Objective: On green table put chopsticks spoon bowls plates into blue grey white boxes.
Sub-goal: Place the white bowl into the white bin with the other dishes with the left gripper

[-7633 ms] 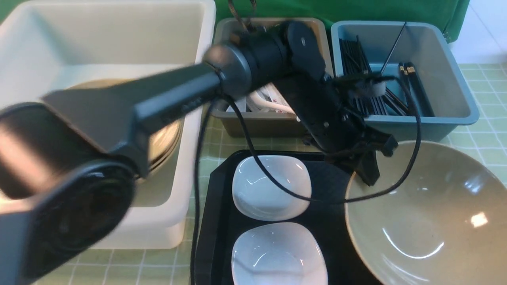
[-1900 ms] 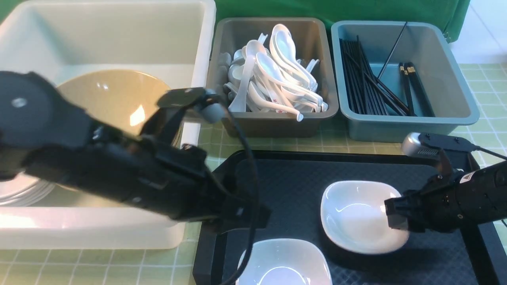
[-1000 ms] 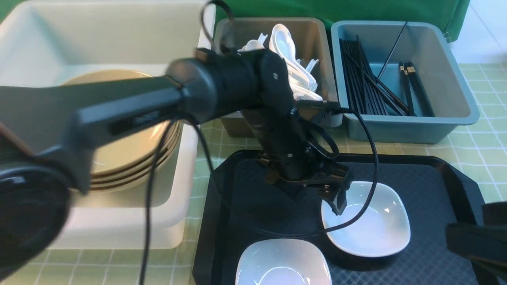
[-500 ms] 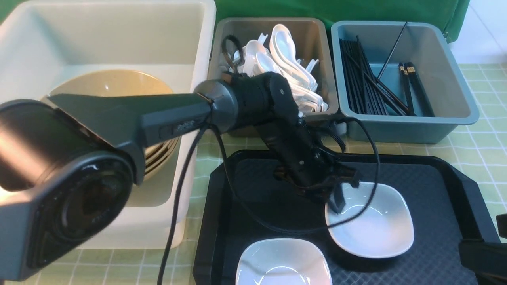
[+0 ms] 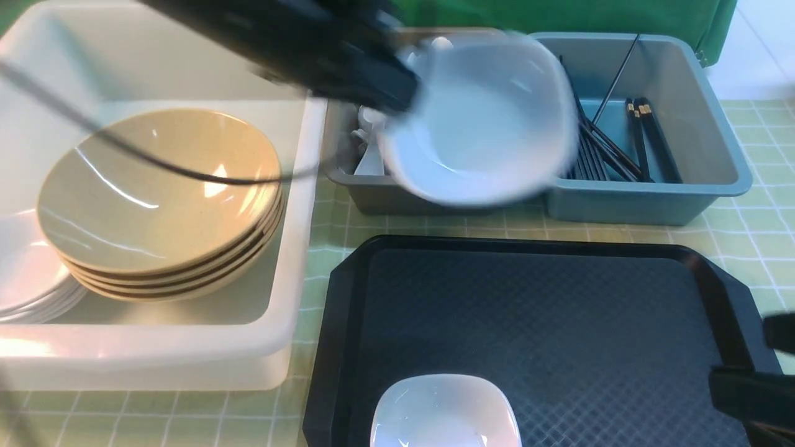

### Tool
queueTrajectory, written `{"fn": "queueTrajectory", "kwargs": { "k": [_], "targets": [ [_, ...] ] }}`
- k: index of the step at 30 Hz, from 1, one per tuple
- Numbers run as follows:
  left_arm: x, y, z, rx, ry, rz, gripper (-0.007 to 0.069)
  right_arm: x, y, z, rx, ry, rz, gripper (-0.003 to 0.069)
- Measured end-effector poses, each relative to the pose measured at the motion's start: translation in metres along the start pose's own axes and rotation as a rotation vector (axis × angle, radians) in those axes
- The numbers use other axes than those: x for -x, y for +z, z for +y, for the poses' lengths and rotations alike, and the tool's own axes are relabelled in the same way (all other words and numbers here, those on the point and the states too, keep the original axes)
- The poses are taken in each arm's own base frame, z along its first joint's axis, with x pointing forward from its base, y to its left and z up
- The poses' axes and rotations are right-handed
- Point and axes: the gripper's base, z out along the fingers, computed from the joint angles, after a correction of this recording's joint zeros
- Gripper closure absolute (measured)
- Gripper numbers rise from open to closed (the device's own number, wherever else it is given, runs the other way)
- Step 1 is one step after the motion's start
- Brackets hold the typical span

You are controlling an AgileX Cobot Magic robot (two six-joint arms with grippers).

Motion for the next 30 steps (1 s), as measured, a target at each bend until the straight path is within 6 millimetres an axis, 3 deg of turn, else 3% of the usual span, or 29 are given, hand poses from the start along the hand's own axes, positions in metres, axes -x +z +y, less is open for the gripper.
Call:
{"fn": "queueTrajectory", "kwargs": {
  "k": [3, 5, 6, 9, 13, 16, 18, 22, 30],
  "targets": [
    [-0.035, -0.067, 0.006, 0.133, -0.037, -0.118, 0.0609, 0.025, -0.008, 0.011, 0.084, -0.069, -0.093, 0.0077],
    [-0.046, -0.080, 0.011, 0.182, -0.066, -0.154, 0.0609, 0.030, -0.008, 0.011, 0.093, -0.081, -0.099, 0.0078],
    [-0.062, -0.098, 0.023, 0.263, -0.126, -0.216, 0.0609, 0.036, -0.006, 0.010, 0.102, -0.098, -0.091, 0.0085],
    [-0.092, -0.115, 0.054, 0.409, -0.272, -0.324, 0.0609, 0.042, 0.000, 0.009, 0.125, -0.110, -0.051, 0.0133],
    [-0.119, -0.108, 0.098, 0.517, -0.464, -0.385, 0.0609, 0.042, 0.005, 0.010, 0.158, -0.140, -0.020, 0.0295],
    [-0.132, -0.092, 0.130, 0.556, -0.611, -0.406, 0.0609, 0.040, 0.005, 0.016, 0.193, -0.174, -0.012, 0.0505],
    [-0.136, -0.083, 0.145, 0.565, -0.676, -0.405, 0.0609, 0.040, 0.005, 0.018, 0.210, -0.185, -0.006, 0.0592],
    [-0.136, -0.072, 0.161, 0.569, -0.708, -0.401, 0.0609, 0.039, 0.005, 0.020, 0.226, -0.201, -0.001, 0.0634],
    [-0.132, -0.079, 0.159, 0.493, -0.710, -0.475, 0.0609, 0.039, 0.005, 0.021, 0.228, -0.203, 0.000, 0.0635]
  ]
}}
